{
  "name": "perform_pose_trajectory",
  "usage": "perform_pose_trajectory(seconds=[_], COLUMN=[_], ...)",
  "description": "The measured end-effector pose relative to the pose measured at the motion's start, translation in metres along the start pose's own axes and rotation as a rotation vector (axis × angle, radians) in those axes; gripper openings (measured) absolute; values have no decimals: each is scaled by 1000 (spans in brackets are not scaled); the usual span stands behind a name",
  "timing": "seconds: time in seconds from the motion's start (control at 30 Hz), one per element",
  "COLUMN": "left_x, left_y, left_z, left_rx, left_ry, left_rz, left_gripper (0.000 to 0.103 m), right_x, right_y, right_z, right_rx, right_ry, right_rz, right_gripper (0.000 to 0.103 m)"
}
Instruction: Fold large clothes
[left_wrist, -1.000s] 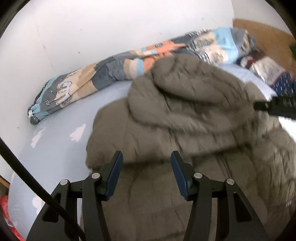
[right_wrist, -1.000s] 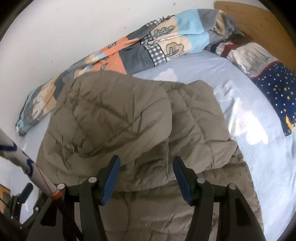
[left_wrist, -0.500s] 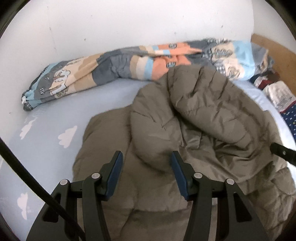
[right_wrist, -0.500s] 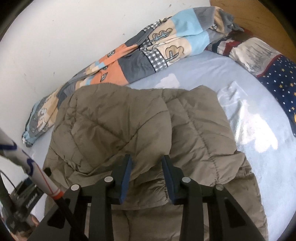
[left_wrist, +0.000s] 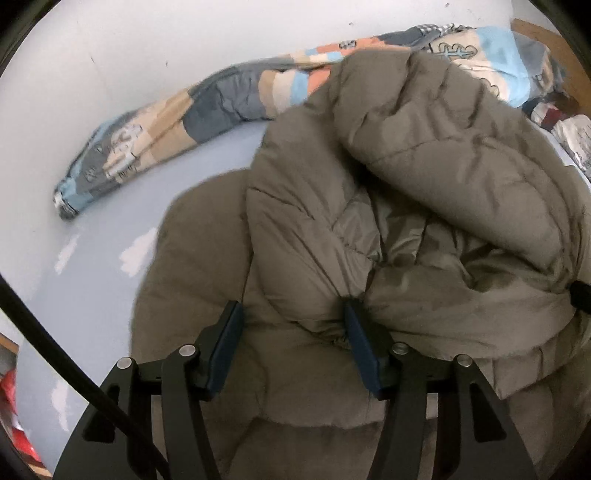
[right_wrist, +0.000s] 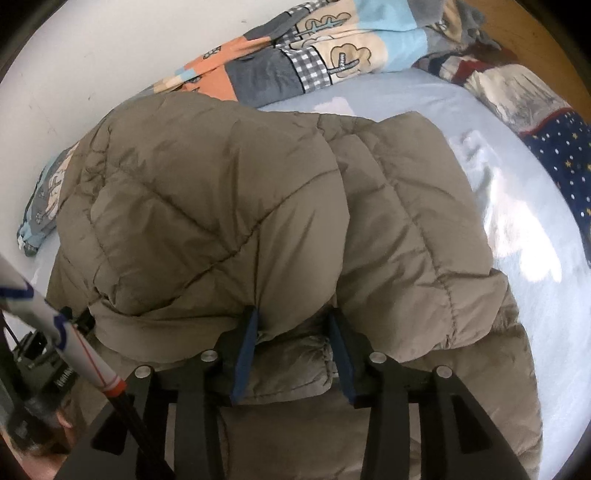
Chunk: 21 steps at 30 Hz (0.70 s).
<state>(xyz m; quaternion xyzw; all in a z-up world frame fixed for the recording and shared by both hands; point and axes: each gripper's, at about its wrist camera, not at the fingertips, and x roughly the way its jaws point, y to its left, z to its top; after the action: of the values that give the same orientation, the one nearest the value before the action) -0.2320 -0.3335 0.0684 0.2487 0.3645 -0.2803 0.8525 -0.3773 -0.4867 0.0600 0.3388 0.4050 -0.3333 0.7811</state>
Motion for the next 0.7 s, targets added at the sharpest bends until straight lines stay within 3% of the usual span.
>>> perform_pose_trajectory(seconds=[0.2,0.47,0.7], left_x=[-45,-106,-146], left_y=[21,57,108], left_z=[-22,-85,-148], left_rx=[-57,-102,-155], left_ry=[-6,77,93], left_rz=[-89,-145,-88], left_gripper=[56,56,62], right_x=[-43,-89,-145], right_y=[7,10,-48], right_z=[1,-32,-80], right_rx=[-11,-45,53], right_ry=[-41,-41,-73], right_rz=[31,47,45], right_gripper=[43,43,48])
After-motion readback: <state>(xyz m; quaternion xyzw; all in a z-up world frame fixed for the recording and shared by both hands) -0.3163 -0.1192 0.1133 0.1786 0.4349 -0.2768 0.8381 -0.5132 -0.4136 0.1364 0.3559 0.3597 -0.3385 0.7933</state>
